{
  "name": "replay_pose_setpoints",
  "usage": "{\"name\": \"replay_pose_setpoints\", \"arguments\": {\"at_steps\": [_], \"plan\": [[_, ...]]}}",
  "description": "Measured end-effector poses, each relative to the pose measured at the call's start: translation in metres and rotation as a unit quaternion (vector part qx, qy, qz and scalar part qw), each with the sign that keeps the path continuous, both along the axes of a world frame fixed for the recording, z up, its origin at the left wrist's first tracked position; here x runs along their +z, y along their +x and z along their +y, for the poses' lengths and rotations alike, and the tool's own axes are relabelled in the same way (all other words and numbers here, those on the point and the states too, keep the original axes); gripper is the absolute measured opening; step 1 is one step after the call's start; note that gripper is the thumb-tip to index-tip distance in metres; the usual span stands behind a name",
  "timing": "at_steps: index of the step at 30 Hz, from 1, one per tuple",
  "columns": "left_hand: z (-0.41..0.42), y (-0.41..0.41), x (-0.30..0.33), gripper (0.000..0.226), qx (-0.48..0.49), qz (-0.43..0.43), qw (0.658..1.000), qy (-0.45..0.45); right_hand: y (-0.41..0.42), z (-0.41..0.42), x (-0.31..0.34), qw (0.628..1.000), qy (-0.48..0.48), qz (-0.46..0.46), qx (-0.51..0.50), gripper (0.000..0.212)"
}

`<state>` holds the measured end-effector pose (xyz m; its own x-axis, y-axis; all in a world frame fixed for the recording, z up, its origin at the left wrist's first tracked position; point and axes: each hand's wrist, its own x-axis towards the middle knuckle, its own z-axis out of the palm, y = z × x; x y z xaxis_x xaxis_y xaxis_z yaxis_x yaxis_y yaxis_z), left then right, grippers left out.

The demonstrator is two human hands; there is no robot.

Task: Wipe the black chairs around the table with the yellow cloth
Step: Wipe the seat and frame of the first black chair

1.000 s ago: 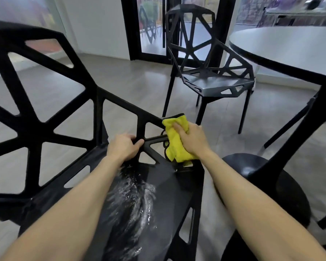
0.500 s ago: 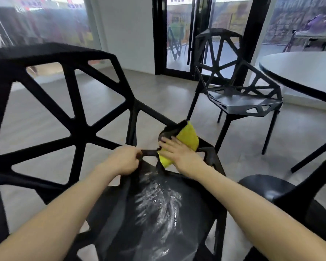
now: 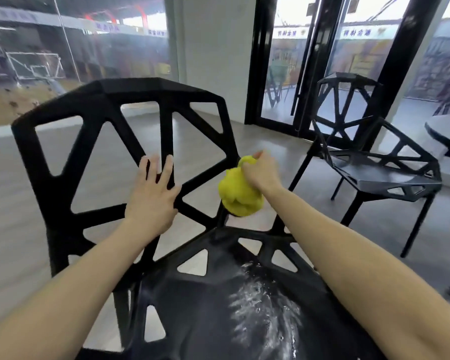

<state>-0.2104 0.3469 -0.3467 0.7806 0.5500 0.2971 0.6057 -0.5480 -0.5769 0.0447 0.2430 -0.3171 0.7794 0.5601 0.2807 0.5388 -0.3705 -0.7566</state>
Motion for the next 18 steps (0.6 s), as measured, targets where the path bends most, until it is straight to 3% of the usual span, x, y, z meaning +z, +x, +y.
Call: {"name": "replay_pose_setpoints", "arguments": {"at_steps": [3, 4, 6, 7, 9, 13, 15, 18], "plan": [[0.001, 0.003, 0.001, 0.058, -0.011, -0.027, 0.999, -0.018, -0.01, 0.016, -0.005, 0.978, -0.031, -0.205, -0.02, 0.027], [0.003, 0.004, 0.001, 0.058, -0.013, -0.03, 0.999, -0.025, -0.018, 0.018, -0.031, 0.967, -0.088, -0.241, 0.003, 0.026], [0.006, 0.004, 0.002, 0.059, -0.004, -0.027, 0.999, -0.033, -0.051, 0.005, -0.092, 0.907, -0.251, -0.317, 0.115, 0.025], [0.006, 0.004, 0.002, 0.06, 0.0, -0.025, 0.999, -0.036, -0.065, -0.004, -0.108, 0.897, -0.286, -0.296, 0.161, 0.025], [0.004, 0.005, 0.0, 0.068, 0.001, -0.02, 0.999, -0.031, -0.065, -0.01, -0.109, 0.927, -0.196, -0.269, 0.175, 0.026], [0.002, 0.005, 0.0, 0.073, -0.002, -0.009, 0.999, -0.035, -0.015, 0.023, -0.027, 0.972, -0.028, -0.232, -0.005, 0.027], [0.002, 0.007, 0.002, 0.069, -0.013, -0.007, 0.999, -0.047, -0.007, 0.029, -0.022, 0.971, -0.033, -0.236, -0.024, 0.028], [0.007, 0.01, 0.002, 0.065, -0.022, -0.012, 0.999, -0.048, -0.04, 0.018, -0.089, 0.945, -0.164, -0.274, 0.07, 0.022]]}}
